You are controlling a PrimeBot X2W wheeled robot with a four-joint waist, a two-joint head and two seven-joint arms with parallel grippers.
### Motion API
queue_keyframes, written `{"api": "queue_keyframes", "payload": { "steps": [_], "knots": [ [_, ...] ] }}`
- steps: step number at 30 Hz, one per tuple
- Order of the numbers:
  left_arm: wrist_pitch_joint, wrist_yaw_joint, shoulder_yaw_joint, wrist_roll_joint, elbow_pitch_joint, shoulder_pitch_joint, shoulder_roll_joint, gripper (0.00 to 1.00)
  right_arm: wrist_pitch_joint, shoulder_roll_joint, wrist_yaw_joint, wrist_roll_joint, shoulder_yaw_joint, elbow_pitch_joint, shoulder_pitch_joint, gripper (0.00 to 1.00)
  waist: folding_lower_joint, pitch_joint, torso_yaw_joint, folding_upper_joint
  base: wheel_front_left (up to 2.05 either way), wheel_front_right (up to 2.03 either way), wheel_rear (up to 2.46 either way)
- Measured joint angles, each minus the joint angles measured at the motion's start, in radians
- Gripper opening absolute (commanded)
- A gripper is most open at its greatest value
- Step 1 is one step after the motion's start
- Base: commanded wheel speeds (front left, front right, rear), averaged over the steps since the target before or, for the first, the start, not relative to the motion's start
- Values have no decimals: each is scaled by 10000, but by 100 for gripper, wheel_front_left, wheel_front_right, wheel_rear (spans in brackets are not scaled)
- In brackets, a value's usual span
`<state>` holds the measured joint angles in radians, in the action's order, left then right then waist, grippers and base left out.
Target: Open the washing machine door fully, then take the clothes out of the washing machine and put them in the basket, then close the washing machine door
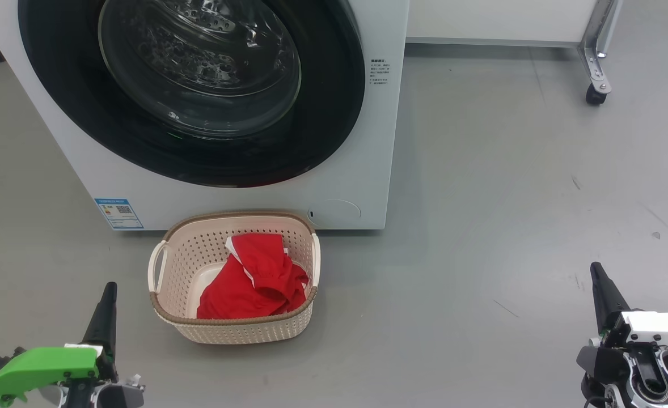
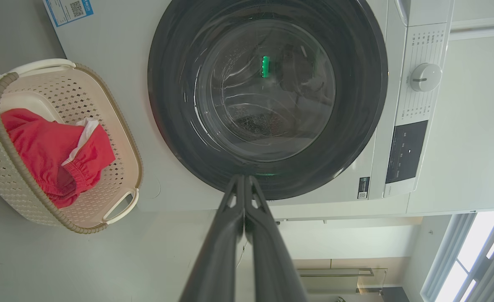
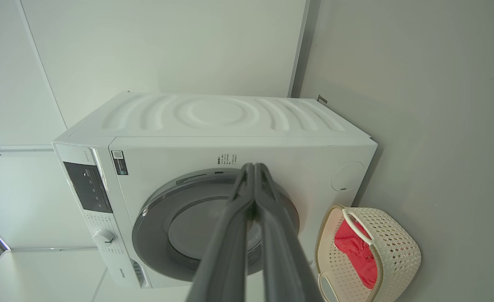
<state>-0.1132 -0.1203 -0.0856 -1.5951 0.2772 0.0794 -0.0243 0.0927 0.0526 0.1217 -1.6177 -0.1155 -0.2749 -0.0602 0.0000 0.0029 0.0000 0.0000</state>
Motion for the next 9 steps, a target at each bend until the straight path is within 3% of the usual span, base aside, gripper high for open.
{"api": "queue_keyframes", "payload": {
  "steps": [9],
  "knots": [
    [0,0,0,0,-2,0,0,0,0,-4,0,0,-8,2,0,0,0,0,0,0,0,0,0]
  ]
}}
